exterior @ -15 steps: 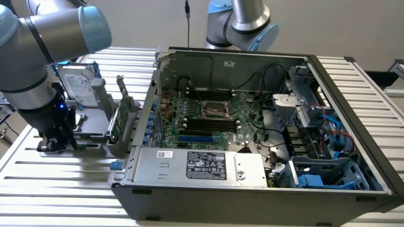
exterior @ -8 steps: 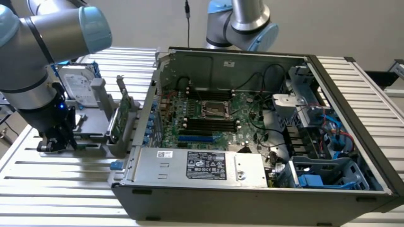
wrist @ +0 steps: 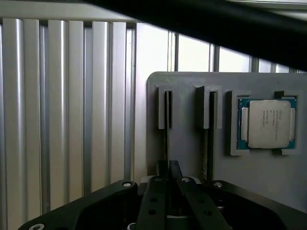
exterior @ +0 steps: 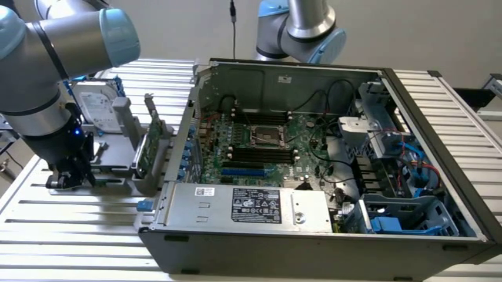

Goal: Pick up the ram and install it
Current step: 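Pick up the ram and move it above insertion slot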

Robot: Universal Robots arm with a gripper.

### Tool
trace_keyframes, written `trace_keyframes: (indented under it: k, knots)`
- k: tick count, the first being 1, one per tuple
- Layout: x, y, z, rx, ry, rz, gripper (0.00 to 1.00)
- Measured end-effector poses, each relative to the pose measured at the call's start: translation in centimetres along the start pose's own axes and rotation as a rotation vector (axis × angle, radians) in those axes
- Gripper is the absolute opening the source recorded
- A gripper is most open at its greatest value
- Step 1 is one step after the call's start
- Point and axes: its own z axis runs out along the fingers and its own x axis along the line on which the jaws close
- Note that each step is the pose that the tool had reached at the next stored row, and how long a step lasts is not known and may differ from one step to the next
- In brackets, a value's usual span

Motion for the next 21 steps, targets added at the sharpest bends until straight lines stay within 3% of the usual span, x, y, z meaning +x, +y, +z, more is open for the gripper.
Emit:
trace_keyframes:
  k: [12, 17, 21]
  knots:
    - [0.0, -0.13, -0.33, -0.0108, -0.0007, 0.013, 0.14]
    - [0.0, -0.11, -1.15, -0.0124, -0.0009, 0.014, 0.14]
    - [-0.1, -0.06, -2.39, -0.0138, -0.0009, 0.014, 0.14]
